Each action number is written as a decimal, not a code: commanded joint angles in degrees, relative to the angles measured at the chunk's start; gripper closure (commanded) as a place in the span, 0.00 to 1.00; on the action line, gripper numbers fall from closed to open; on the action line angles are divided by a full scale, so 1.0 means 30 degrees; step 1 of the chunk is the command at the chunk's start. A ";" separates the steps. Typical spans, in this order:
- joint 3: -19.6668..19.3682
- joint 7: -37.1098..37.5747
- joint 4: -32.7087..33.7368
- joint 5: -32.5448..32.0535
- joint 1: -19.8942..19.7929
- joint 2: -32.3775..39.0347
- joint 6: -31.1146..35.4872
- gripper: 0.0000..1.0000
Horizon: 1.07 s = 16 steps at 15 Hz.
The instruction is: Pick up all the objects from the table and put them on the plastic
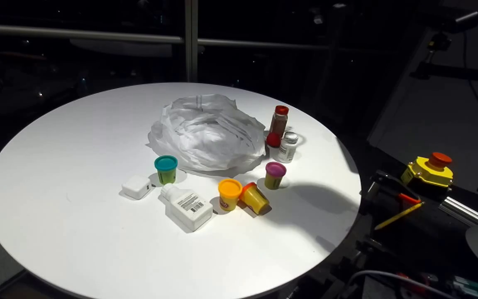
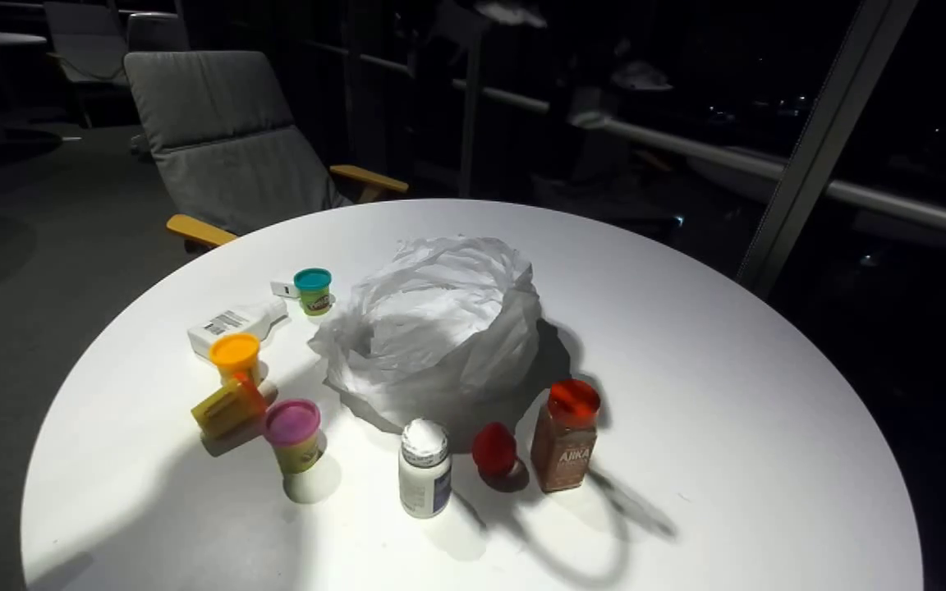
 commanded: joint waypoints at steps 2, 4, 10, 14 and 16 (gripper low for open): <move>-0.0004 0.1201 0.0567 0.0317 -0.0236 0.1896 0.2005 0.00; -0.0045 0.1304 0.0718 0.0316 -0.0247 0.2842 0.2298 0.00; -0.0015 0.1303 0.0707 0.0317 -0.0245 0.2376 0.2200 0.00; -0.0048 0.1032 0.0574 0.0831 -0.0311 0.2912 0.3239 0.00; -0.0129 0.1276 0.0449 0.1111 -0.0390 0.3445 0.4030 0.00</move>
